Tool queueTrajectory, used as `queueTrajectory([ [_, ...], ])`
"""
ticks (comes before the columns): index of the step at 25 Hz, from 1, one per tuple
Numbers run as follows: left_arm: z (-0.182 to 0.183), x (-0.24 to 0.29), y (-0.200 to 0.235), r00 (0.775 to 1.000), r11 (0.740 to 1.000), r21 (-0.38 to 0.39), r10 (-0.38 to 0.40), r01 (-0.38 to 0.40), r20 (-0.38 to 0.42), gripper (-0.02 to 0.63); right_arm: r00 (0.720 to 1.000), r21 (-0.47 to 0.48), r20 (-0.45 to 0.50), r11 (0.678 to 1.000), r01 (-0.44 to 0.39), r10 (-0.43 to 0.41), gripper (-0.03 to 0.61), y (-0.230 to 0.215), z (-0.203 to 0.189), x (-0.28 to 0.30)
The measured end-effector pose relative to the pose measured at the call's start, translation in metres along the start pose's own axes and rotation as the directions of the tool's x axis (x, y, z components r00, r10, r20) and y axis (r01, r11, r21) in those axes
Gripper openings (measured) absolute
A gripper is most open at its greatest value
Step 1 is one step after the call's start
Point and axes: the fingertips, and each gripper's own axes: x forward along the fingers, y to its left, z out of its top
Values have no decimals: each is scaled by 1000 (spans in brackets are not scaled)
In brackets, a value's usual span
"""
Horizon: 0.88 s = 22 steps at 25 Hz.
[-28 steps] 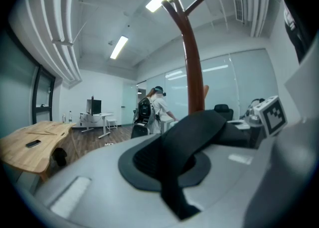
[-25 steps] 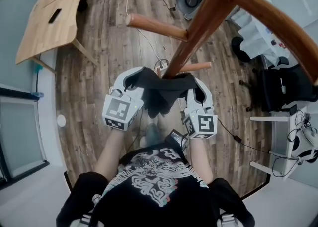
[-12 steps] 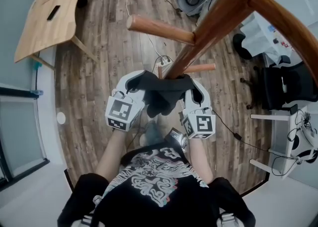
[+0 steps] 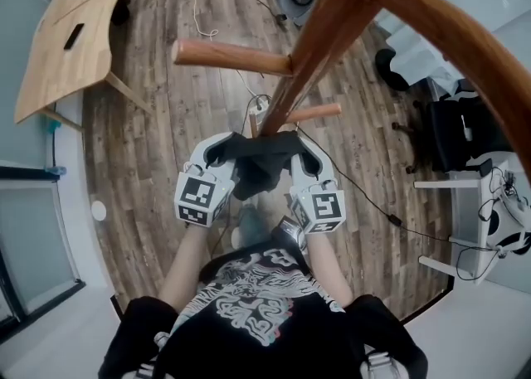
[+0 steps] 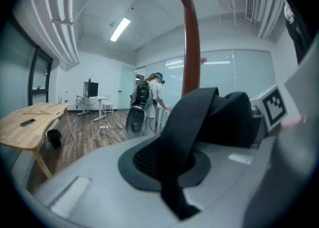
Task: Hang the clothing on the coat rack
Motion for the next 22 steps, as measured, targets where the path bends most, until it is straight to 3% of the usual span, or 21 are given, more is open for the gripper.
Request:
queueTrajectory([
  [7,-12,-2,-10,999,999,-26,-23,22,-24,3,997,23,-67,999,-42,43,11,7,-10,-2],
  [16,-24,-2,-27,994,995,-63,-78,74,-73,5,995,32,-94,999,-29,32,14,4,-19,-18],
  [22,-32,-4,-35,988,991,-90,-113,103,-105,21,993,65,-113,998,-23,30,72,1,-27,-24],
])
